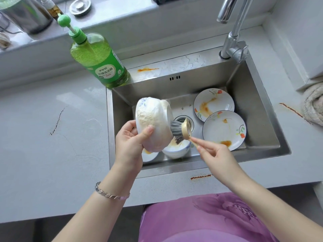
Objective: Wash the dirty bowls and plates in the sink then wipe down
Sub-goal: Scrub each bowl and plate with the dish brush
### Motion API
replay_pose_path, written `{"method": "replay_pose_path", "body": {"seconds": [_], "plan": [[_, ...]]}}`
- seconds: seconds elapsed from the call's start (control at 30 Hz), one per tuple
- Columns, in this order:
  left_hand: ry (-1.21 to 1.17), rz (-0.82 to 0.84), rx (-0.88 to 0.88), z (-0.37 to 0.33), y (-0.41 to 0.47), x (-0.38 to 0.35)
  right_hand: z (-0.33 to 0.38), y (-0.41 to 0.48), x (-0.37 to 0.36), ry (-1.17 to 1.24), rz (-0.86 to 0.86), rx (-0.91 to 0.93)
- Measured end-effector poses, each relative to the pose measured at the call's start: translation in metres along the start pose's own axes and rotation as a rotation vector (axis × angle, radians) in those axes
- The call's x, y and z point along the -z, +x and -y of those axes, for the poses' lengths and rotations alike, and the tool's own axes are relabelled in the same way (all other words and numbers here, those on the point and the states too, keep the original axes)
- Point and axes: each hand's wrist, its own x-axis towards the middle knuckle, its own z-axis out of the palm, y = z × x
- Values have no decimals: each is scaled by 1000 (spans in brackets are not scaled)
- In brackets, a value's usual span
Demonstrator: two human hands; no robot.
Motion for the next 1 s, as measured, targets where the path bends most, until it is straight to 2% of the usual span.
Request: {"method": "replay_pose_path", "body": {"seconds": [0.2, 0.4, 0.5, 0.6, 0.77, 0.87, 1.0], "plan": [[39, 55, 84, 8, 5, 5, 7, 14, -2, 0, -23, 64], [81, 79, 112, 17, 32, 7, -22, 33, -14, -5, -79, -47], [142, 112, 142, 22, 52, 4, -35, 40, -18, 27, -52, -75], [310, 161, 144, 29, 81, -5, -40, 60, -7, -12, -49, -103], [745, 317, 95, 64, 143, -31, -52, 86, 28, -50, -213, -136], [911, 318, 57, 93, 177, -48, -62, 92, 52, -4, -305, -131], [1075, 336, 8, 131, 211, -63, -73, 100, 66, 48, -345, -169]]}}
